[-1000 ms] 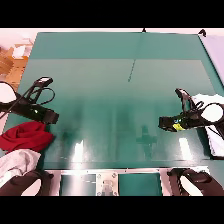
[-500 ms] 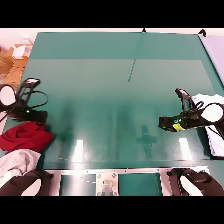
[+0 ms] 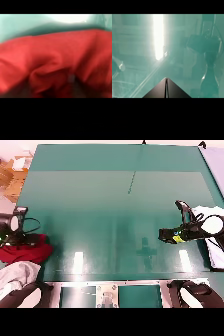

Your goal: Fold the shirts.

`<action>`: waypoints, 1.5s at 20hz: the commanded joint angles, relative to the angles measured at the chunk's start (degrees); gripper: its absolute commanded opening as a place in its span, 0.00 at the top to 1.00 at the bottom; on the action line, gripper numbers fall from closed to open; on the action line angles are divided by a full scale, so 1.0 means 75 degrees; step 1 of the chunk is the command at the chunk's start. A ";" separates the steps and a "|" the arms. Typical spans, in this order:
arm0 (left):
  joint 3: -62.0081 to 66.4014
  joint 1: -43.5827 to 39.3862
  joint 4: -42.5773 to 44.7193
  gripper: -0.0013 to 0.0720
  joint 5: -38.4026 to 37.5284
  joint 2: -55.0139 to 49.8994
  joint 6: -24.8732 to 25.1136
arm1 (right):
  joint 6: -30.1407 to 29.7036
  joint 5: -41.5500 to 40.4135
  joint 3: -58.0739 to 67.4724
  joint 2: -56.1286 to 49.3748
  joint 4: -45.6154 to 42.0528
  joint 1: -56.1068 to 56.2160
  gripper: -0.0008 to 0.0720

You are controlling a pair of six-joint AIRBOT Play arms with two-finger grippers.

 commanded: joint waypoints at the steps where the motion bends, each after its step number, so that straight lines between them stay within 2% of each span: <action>1: -0.0338 0.0117 -0.0408 0.96 0.0300 -0.0469 0.0350 | 0.0000 0.0003 -0.0003 0.0006 0.0000 0.0009 0.97; 5: 0.0493 0.0108 -0.0597 0.96 -0.0326 -0.0498 0.0673 | 0.0000 0.0003 -0.0003 0.0006 0.0003 0.0009 0.97; 8: 0.2343 -0.0134 -0.2145 0.96 -0.0915 -0.0353 0.1341 | 0.0000 0.0003 -0.0003 0.0003 0.0000 0.0009 0.97; 11: 0.4392 -0.1478 -0.3547 0.96 -0.0927 -0.0289 0.1690 | 0.0000 0.0003 -0.0003 0.0006 0.0000 0.0009 0.97; 14: 0.5362 -0.3229 -0.4380 0.96 -0.0003 -0.0443 0.1743 | 0.0000 0.0003 -0.0003 0.0003 0.0000 0.0009 0.97; 17: 0.5479 -0.4741 -0.4657 0.96 0.1195 -0.0985 0.1795 | 0.0000 0.0003 -0.0003 0.0006 0.0000 0.0009 0.97; 20: 0.5485 -0.5665 -0.5173 0.95 0.2308 -0.1999 0.2139 | 0.0000 0.0003 -0.0003 0.0006 0.0003 0.0009 0.97; 21: 0.5485 -0.5802 -0.5246 0.75 0.2538 -0.2320 0.2139 | 0.0000 0.0003 -0.0003 0.0006 0.0003 0.0009 0.97; 22: 0.5485 -0.5829 -0.5313 0.28 0.2617 -0.2559 0.2127 | 0.0000 0.0000 -0.0003 0.0006 0.0003 0.0009 0.97; 23: 0.5485 -0.5785 -0.5336 0.01 0.2579 -0.2681 0.2046 | 0.0000 0.0000 -0.0003 0.0003 0.0000 0.0009 0.97; 25: 0.5505 -0.5546 -0.5301 0.00 0.2215 -0.2707 0.2066 | 0.0000 0.0000 -0.0003 0.0003 0.0000 0.0009 0.97; 30: 0.6219 -0.3777 -0.5281 0.00 -0.0216 -0.2702 0.2066 | 0.0000 0.0052 -0.0017 0.0003 0.0003 0.0012 0.97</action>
